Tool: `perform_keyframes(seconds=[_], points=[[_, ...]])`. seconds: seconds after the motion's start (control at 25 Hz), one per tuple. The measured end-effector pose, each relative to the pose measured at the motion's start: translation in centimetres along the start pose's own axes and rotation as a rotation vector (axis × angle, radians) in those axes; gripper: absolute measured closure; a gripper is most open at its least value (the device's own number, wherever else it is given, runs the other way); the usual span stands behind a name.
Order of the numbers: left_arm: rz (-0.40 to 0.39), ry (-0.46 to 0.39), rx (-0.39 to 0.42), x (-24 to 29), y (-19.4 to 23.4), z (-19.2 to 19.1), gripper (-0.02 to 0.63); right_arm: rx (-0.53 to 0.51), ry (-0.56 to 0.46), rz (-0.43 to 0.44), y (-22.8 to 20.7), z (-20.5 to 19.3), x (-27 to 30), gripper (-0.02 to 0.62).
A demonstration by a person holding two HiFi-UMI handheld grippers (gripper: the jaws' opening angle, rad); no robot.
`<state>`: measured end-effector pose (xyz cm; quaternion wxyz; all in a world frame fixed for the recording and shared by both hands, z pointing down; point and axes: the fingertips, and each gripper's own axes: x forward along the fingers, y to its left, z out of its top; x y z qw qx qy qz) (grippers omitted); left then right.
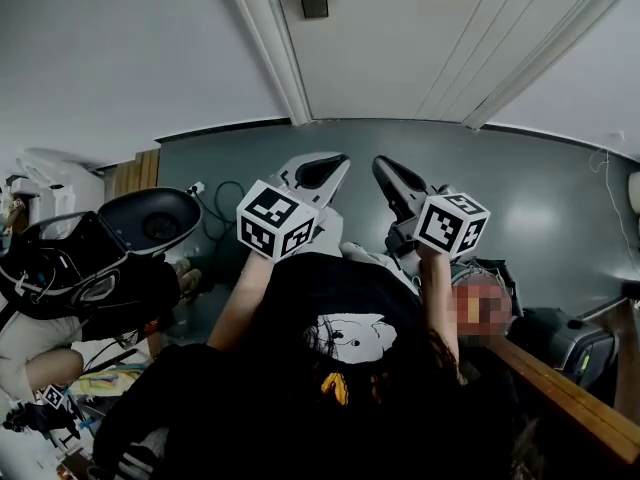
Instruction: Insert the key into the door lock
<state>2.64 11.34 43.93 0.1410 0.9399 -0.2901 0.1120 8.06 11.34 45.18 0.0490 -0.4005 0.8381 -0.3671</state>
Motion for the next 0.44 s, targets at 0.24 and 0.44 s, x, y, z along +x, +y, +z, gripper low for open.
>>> perform_keyframes(seconds=[0.24, 0.44], points=[[-0.028, 0.006, 0.014, 0.5, -1.5, -0.1, 0.597, -0.041, -0.005, -0.034, -0.5, 0.4, -1.2, 0.583], [-0.036, 0.022, 0.028, 0.5, -2.9, -0.8, 0.597, -0.079, -0.011, -0.074, -1.2, 0.7, -3.0, 0.584]])
